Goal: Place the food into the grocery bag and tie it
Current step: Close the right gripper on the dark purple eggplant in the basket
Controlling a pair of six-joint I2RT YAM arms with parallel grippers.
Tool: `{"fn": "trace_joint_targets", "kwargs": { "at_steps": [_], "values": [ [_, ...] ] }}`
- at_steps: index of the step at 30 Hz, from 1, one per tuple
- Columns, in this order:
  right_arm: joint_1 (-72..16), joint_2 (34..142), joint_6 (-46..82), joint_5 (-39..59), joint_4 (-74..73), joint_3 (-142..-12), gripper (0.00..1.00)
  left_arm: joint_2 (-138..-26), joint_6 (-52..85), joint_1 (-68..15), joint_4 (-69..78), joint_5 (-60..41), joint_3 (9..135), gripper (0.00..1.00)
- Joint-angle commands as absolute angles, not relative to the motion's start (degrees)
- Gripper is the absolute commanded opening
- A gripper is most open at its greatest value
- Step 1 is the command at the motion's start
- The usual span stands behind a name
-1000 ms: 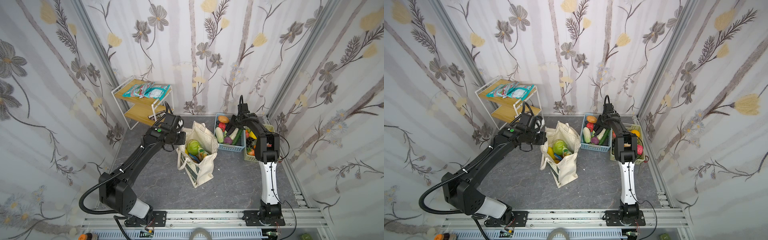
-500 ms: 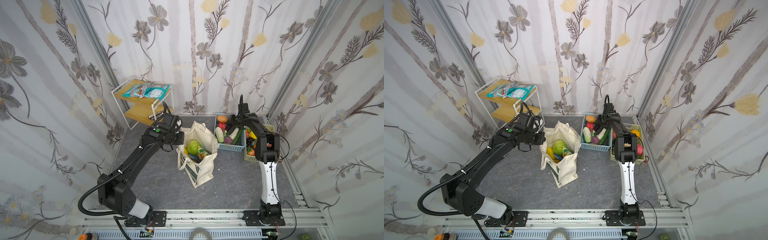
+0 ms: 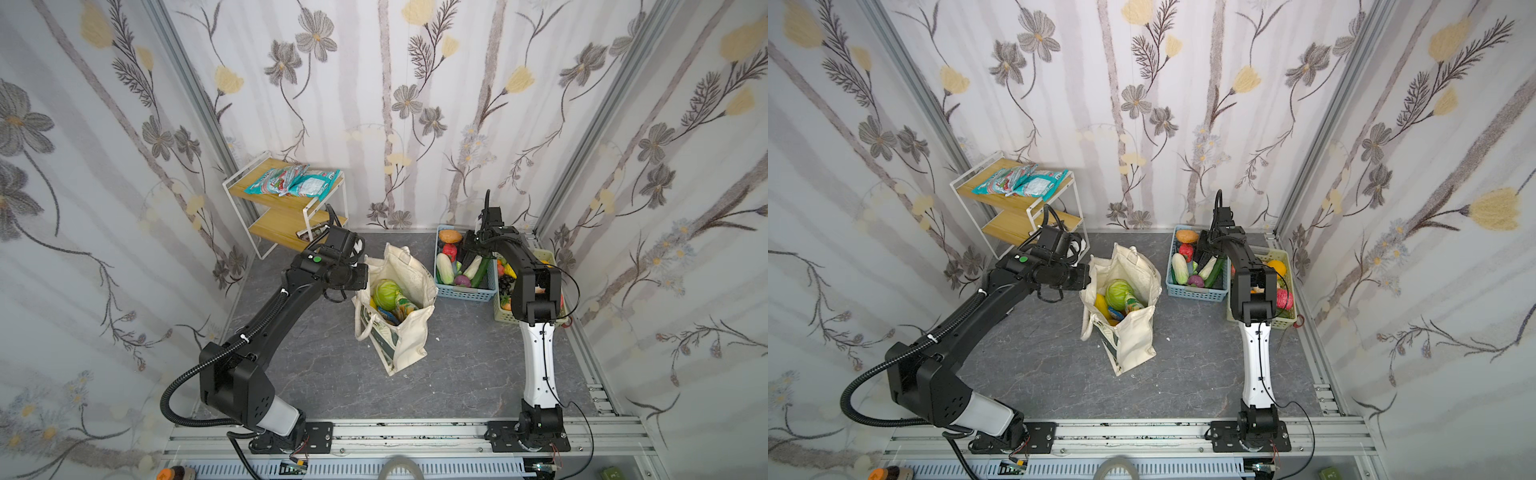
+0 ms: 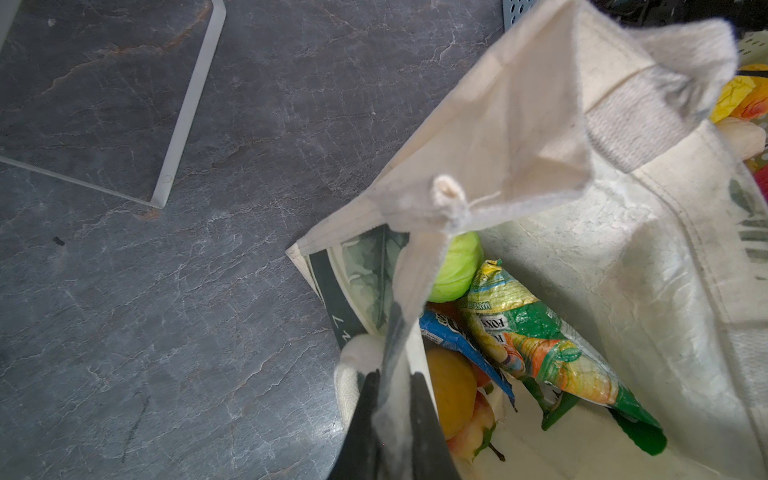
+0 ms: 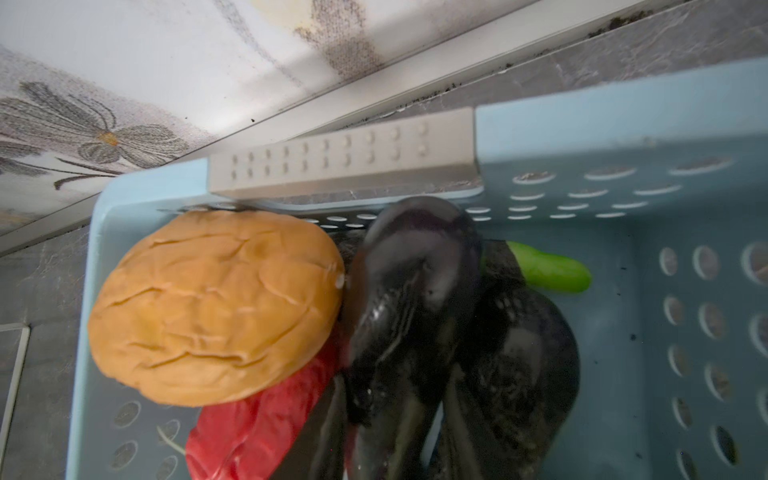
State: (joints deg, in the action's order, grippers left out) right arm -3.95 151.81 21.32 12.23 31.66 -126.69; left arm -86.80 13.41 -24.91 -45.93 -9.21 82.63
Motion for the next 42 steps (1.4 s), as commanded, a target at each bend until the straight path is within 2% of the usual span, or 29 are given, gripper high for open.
{"fn": "trace_joint_targets", "kwargs": {
  "at_steps": [1,8,25,32,38,41,42],
  "values": [
    [-3.9,152.2,20.3,13.9,32.2,-127.1,0.29,-87.1,13.2,-24.9,-47.6,-9.6,82.9,0.0],
    [-4.0,148.5,24.2,19.0,24.9,-121.4,0.23,-86.7,12.9,-24.9,-47.8,-9.2,82.9,0.0],
    [-4.0,134.1,24.7,20.5,16.8,-104.5,0.23,-85.6,13.3,-24.9,-47.1,-9.3,82.9,0.0],
    [-4.8,131.9,25.0,24.3,14.6,-98.4,0.27,-84.7,13.3,-24.9,-46.9,-9.1,82.5,0.0],
    [-5.8,134.4,24.7,25.5,15.3,-98.5,0.29,-84.6,13.3,-24.8,-46.7,-9.2,82.2,0.0],
    [-5.9,135.1,24.7,25.2,15.6,-98.5,0.34,-84.4,13.2,-24.9,-46.7,-9.1,82.2,0.0],
    [-5.9,135.2,24.7,25.2,15.6,-98.5,0.4,-84.3,13.2,-24.9,-46.8,-9.1,82.1,0.0]
  ]
}}
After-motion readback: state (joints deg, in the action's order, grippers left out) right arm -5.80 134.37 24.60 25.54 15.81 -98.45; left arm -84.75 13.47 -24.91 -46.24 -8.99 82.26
